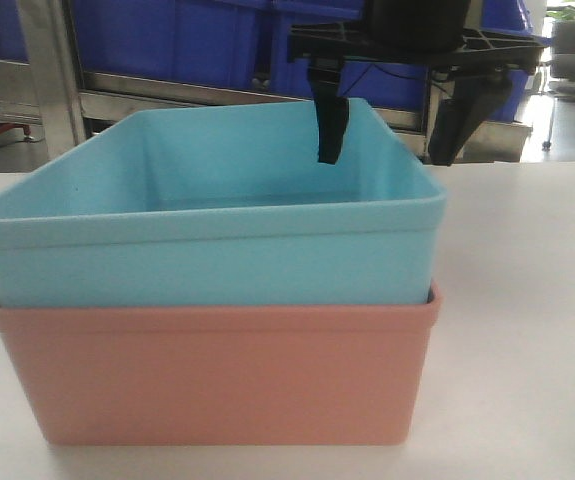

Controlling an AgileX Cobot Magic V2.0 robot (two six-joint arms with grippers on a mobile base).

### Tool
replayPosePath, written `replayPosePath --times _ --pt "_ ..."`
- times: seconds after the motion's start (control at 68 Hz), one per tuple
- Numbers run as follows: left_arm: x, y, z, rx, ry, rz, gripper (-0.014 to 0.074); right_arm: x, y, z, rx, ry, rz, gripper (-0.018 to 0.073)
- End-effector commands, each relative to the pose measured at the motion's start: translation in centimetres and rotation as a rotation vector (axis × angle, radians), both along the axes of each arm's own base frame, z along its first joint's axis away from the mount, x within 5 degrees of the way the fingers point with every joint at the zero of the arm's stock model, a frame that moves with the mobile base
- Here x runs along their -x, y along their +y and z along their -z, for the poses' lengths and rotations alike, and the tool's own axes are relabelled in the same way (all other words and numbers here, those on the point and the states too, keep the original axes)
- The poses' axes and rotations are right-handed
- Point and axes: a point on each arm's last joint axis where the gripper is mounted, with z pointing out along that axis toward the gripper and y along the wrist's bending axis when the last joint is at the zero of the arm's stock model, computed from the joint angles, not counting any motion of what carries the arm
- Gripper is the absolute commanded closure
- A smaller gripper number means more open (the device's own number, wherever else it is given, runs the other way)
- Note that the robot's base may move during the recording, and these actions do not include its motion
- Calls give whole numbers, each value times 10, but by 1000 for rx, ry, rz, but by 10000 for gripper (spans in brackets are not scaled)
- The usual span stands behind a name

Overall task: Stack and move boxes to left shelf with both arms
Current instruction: 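Lift the light-blue bin and lower it into the pink bin, then lower both grippers onto opposite rims of the stacked bins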

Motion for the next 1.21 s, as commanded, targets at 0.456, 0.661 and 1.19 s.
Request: replayPosePath --times 0.456,0.661,1.19 --pt "-69 -30 -58 28 194 14 43 6 -7 -33 10 -94 -71 -60" --pt "-127 -55 -60 41 330 22 43 5 -7 -33 10 -102 -80 -60" --pt "-216 -95 5 36 632 16 43 -4 6 -9 -2 -68 -93 -52"
